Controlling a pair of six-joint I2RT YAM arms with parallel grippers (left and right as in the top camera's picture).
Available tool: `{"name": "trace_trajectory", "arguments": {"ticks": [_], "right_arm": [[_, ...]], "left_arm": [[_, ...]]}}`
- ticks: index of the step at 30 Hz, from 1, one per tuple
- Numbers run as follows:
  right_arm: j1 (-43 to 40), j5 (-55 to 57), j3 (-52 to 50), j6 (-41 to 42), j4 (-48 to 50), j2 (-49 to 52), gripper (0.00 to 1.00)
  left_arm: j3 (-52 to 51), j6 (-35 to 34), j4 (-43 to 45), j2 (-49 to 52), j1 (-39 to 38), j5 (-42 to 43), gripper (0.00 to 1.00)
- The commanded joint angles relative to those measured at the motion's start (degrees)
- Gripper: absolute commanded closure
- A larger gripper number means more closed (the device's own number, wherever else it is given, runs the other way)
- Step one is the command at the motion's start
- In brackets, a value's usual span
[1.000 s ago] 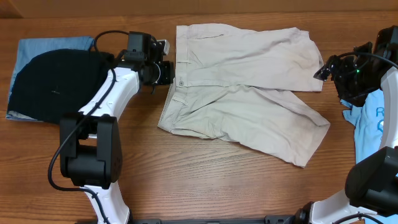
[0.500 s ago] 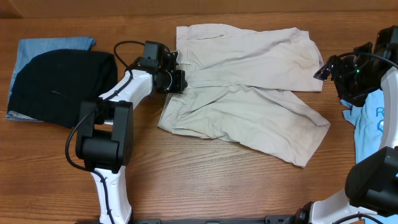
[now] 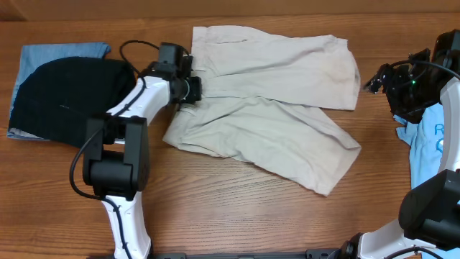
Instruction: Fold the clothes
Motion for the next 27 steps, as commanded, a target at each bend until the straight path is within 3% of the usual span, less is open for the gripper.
{"name": "trace_trajectory", "arguments": {"ticks": [1, 8, 13, 14, 17, 24, 27], "right_arm": [[-0.1, -0.3, 1.2, -0.4, 0.3, -0.4, 0.00], [-0.1, -0.3, 1.2, -0.4, 0.3, -0.4, 0.00], [-0.1, -0.3, 1.2, -0.4, 0.3, -0.4, 0.00], [-0.1, -0.3, 1.2, -0.4, 0.3, -0.4, 0.00], [-0.1, -0.3, 1.2, -0.4, 0.3, -0.4, 0.00], [-0.1, -0.3, 1.2, -0.4, 0.3, -0.4, 0.00], [-0.1, -0.4, 1.2, 0.1, 1.6, -0.4, 0.00]], "left_arm": [[-1.5, -3.9, -2.6, 1.9, 4.6, -7.6, 0.96], [-1.5, -3.9, -3.4, -6.6, 4.4, -6.5, 0.94], [-1.5, -3.9, -5.7, -19.8, 3.8, -4.4, 0.71], [-1.5, -3.9, -6.9, -22.2, 3.8, -4.4, 0.59], [-1.5, -4.4, -9.9, -26.1, 3.8, -3.9, 0.37], [-1.5, -4.9, -17.2, -26.6, 4.1, -2.1, 0.28], [-1.5, -4.9, -18.7, -26.6, 4.2, 1.9, 0.16]]}}
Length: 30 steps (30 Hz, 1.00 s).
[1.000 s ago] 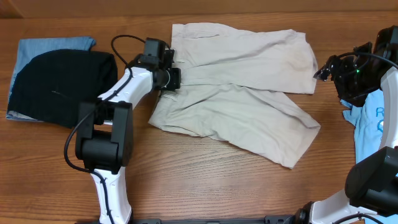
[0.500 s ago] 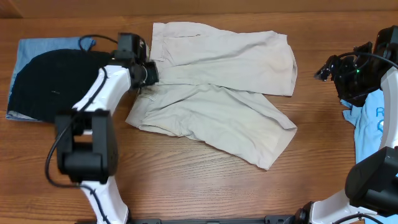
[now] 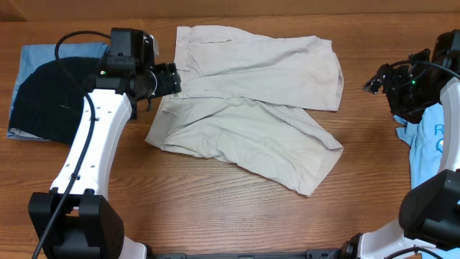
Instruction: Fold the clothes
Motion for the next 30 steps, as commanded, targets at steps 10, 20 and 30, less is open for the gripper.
{"name": "trace_trajectory", "arguments": {"ticks": [10, 20, 30], "right_arm": [[2.6, -3.9, -5.1, 1.2, -9.2, -0.4, 0.35], [11.9, 7.3, -20.7, 7.6, -0.5, -0.4, 0.92], [12.8, 7.4, -30.0, 10.6, 7.9, -0.4, 0.94]], "left_arm": [[0.0, -0.2, -1.0, 0.2, 0.3, 4.0, 0.00], [0.0, -0.2, -1.0, 0.2, 0.3, 4.0, 0.00], [0.0, -0.2, -1.0, 0.2, 0.3, 4.0, 0.00]]}}
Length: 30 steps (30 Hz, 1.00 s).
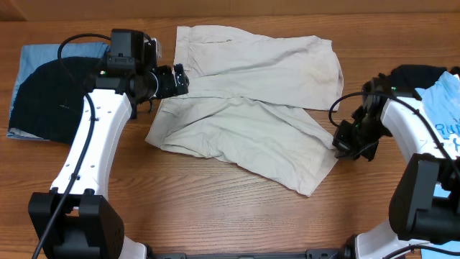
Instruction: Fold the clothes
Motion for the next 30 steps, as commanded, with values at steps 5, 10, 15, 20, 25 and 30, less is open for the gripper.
{"name": "trace_trajectory", "arguments": {"ticks": [5, 10, 15, 20, 25, 30], "right_arm": [[0.3, 0.8, -3.0, 1.8, 5.5, -0.6, 0.75], [0.3, 0.0, -3.4, 2.1, 8.9, -0.6, 0.64], [0.3, -0.5, -3.4, 3.7, 9.4, -0.6, 0.41], [0.8, -1.8, -3.5, 5.1, 10.5, -0.6, 0.40], [2.0, -2.2, -4.9, 7.3, 13.7, -0.6, 0.45], [2.0, -1.8, -7.0, 7.6, 18.8, -0.6, 0.50]], "left_arm": [[0.0, -0.2, 0.2, 0.2, 0.2, 0.7, 0.00], [0.0, -0.2, 0.2, 0.2, 0.2, 0.7, 0.00], [0.0, -0.2, 0.2, 0.2, 0.2, 0.7, 0.00], [0.0, -0.2, 0.2, 0.2, 0.2, 0.7, 0.00], [0.0, -0.2, 0.2, 0.2, 0.2, 0.7, 0.00], [0.0, -0.2, 0.2, 0.2, 0.2, 0.7, 0.00]]}}
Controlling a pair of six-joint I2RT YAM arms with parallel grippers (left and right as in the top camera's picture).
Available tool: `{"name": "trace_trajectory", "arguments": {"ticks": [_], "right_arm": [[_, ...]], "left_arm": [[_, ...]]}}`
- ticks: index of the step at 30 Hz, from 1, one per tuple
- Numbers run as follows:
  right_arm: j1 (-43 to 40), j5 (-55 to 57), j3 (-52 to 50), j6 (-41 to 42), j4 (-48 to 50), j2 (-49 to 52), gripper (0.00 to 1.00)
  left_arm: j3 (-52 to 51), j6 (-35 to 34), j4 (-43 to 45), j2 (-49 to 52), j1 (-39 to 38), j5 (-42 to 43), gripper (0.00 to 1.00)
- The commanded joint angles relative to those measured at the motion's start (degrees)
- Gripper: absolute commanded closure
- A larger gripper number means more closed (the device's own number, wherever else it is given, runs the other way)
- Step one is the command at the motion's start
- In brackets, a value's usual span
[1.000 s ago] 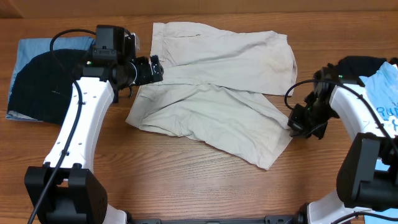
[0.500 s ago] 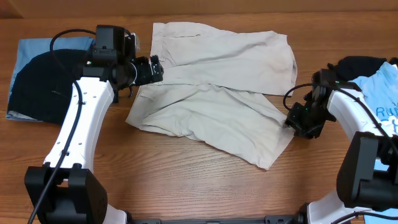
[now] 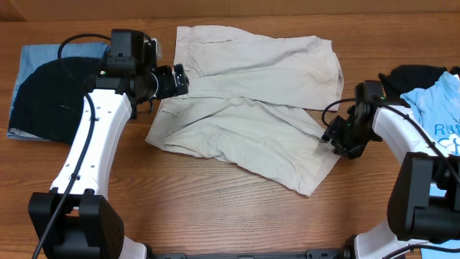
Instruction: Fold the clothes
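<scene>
Beige shorts lie spread across the table's middle, the waistband at the left and both legs running right, the near leg slanting toward the front. My left gripper sits at the waistband's left edge, touching the cloth; its jaws are too small to read. At the hem of the near leg, my right gripper rests against the fabric's right corner; its jaws cannot be read either.
A folded stack with a black garment on a light blue one lies at the far left. At the far right are a black item and a light blue printed shirt. Wooden table all around.
My right gripper has shifted a little left and up, from just off the near leg's hem to touching its corner. The left arm and shorts look unchanged.
My left gripper first sat at the waistband with the shorts further right. A second later the shorts and gripper lay further left, near the stack. Then the right arm, earlier parked at the far right, was near the near leg's hem, and now touches it.
</scene>
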Motion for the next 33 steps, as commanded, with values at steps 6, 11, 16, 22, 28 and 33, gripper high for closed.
{"name": "trace_trajectory", "arguments": {"ticks": [6, 11, 16, 22, 28, 33], "right_arm": [[0.1, 0.2, -1.0, 0.7, 8.3, -0.6, 0.95], [0.1, 1.0, -1.0, 0.5, 14.3, -0.6, 0.96], [0.1, 12.4, -1.0, 0.5, 17.8, -0.6, 0.96], [0.1, 17.6, -1.2, 0.4, 19.8, -0.6, 0.84], [0.4, 12.8, 9.5, -10.0, 5.9, -5.2, 0.82], [8.6, 8.7, 11.5, -20.3, 0.4, -10.4, 0.78]], "left_arm": [[0.0, -0.1, 0.2, 0.2, 0.2, 0.7, 0.00], [0.0, -0.1, 0.2, 0.2, 0.2, 0.7, 0.00], [0.0, -0.1, 0.2, 0.2, 0.2, 0.7, 0.00], [0.0, -0.1, 0.2, 0.2, 0.2, 0.7, 0.00], [0.0, -0.1, 0.2, 0.2, 0.2, 0.7, 0.00], [0.0, -0.1, 0.2, 0.2, 0.2, 0.7, 0.00]]}}
